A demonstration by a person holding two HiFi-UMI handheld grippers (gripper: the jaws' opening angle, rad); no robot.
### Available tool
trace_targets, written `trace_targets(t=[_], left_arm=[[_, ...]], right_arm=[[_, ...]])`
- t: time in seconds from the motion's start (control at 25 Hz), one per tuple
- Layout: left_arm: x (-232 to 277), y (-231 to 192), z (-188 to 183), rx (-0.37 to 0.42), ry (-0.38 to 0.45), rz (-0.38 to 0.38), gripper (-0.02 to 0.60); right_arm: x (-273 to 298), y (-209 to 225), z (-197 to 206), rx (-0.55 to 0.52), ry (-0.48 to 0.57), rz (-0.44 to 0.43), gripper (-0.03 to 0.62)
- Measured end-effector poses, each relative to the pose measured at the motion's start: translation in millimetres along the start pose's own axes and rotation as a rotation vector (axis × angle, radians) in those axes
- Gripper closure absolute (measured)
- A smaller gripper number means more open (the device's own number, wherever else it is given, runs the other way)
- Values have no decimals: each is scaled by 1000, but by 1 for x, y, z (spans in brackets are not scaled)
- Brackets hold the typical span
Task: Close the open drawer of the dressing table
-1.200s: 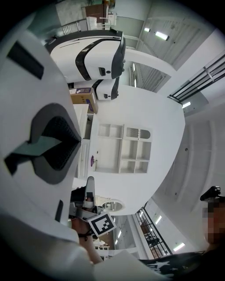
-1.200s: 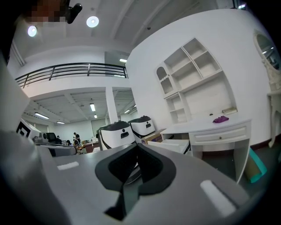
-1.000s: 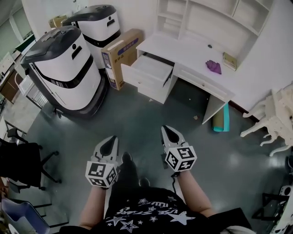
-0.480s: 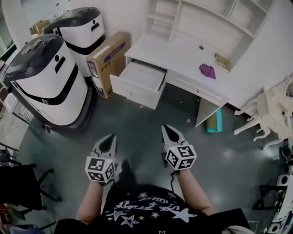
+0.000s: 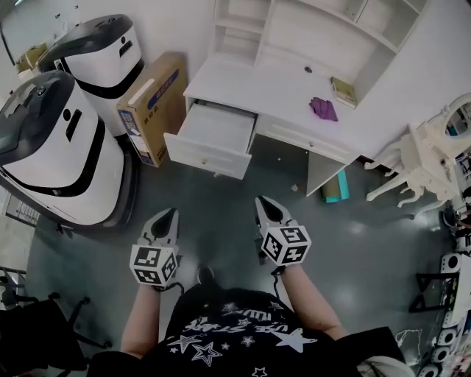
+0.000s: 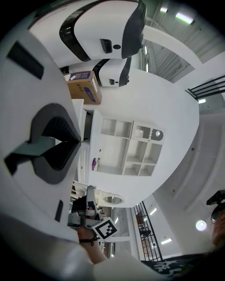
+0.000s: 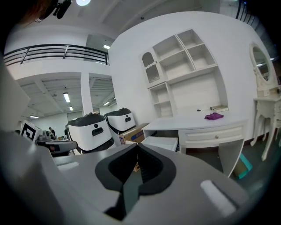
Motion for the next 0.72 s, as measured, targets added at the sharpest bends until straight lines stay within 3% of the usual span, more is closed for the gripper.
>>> trace_targets(t=[0.4,0.72], left_arm=[[32,-32,-12,35,-8,82,572],[60,-31,-3,28,-33,105,572]], right_arm=[[29,-16,-7,-12,-5,49,591],[54,11,3,8,-30,75,591]])
Point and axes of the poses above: the fingertips, and each gripper's own axes: x forward along the fingers, y to its right, z out of its underside, the point moved 4 cm from there along -x, backward along the fingers, and after that the axes turned 2 degrees about z, right-handed, at the moved point
